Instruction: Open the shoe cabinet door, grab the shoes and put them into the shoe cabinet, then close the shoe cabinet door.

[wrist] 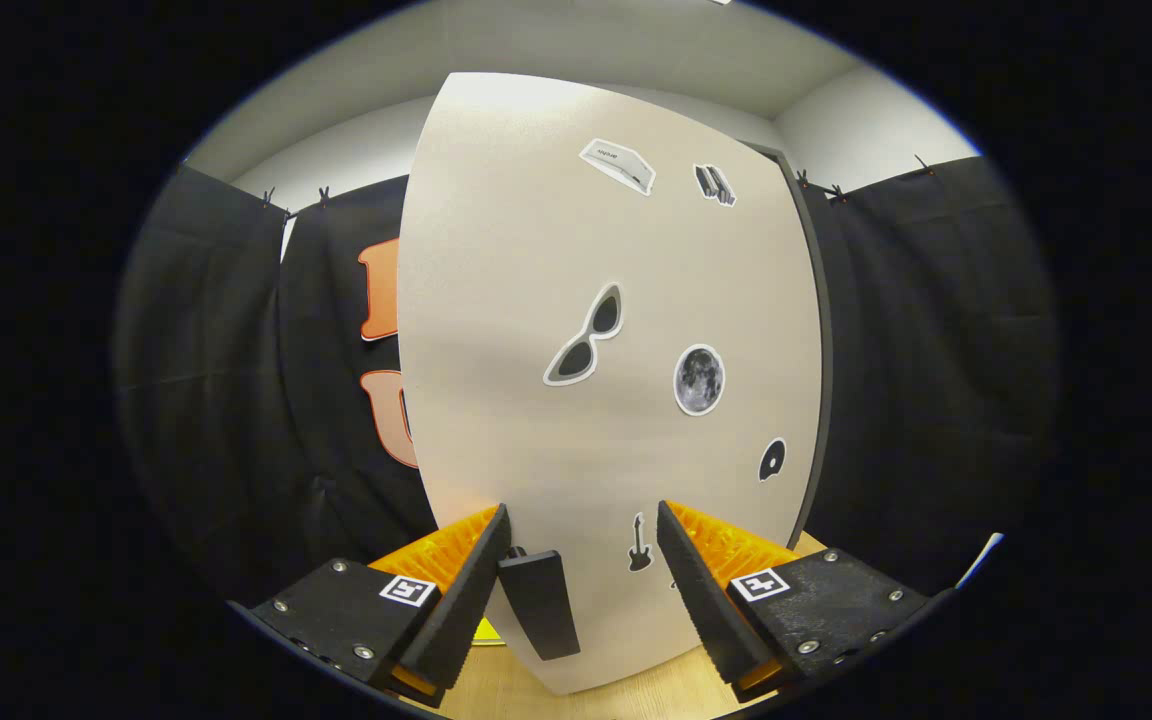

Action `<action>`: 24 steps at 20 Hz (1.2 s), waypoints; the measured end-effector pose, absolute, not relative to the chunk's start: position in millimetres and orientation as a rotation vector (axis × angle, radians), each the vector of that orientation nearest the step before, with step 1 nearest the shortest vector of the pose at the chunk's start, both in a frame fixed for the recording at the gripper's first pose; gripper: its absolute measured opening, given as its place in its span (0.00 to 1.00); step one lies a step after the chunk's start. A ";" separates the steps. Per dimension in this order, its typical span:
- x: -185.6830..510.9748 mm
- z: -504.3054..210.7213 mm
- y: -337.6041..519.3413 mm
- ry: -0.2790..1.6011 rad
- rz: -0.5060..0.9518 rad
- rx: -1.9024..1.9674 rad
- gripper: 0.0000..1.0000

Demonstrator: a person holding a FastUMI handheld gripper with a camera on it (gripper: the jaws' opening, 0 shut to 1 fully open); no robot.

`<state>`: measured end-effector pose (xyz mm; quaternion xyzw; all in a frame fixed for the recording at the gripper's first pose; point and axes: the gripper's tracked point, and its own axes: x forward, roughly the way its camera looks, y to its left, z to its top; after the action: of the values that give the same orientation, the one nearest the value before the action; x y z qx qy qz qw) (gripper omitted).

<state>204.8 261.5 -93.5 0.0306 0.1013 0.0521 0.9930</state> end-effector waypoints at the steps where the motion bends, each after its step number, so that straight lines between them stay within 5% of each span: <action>1: 211.1 -94.7 266.5 0.202 0.107 0.060 0.92; 24: 243.6 -91.2 294.7 0.292 0.177 0.099 0.92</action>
<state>243.6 294.7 -91.2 0.0491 0.1450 0.0880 0.9843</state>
